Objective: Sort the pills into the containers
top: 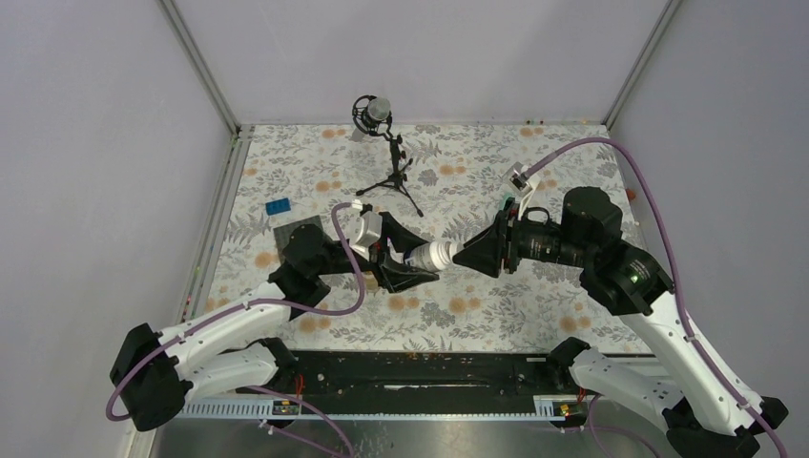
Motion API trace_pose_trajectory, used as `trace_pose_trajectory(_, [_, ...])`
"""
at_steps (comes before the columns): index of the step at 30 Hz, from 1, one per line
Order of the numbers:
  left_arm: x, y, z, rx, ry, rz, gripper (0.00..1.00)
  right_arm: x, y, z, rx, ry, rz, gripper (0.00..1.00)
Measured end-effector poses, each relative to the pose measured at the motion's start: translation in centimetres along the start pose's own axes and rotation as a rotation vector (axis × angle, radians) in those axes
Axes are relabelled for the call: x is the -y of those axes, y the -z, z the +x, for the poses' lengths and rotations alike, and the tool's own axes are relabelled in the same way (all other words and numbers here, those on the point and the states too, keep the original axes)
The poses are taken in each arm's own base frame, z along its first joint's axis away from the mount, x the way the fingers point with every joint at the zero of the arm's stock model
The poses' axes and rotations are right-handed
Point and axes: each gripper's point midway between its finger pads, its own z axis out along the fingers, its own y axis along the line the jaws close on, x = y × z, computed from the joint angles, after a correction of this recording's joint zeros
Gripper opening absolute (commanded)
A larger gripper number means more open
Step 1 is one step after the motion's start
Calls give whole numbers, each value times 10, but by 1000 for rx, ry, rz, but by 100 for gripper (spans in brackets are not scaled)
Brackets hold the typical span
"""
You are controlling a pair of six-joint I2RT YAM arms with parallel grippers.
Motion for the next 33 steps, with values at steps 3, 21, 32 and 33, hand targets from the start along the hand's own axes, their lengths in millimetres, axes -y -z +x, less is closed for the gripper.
trace_pose_trajectory(3, [2, 0, 2, -24, 9, 18, 0, -5, -1, 0, -6, -1, -29, 33])
trace_pose_trajectory(21, [1, -6, 12, -165, 39, 67, 0, 0, -8, 4, -46, 55, -57, 34])
trace_pose_trajectory(32, [1, -6, 20, -211, 75, 80, 0, 1, -9, 8, -64, 133, -89, 34])
trace_pose_trajectory(33, [2, -6, 20, -214, 77, 80, 0, 1, -9, 9, -65, 138, -92, 34])
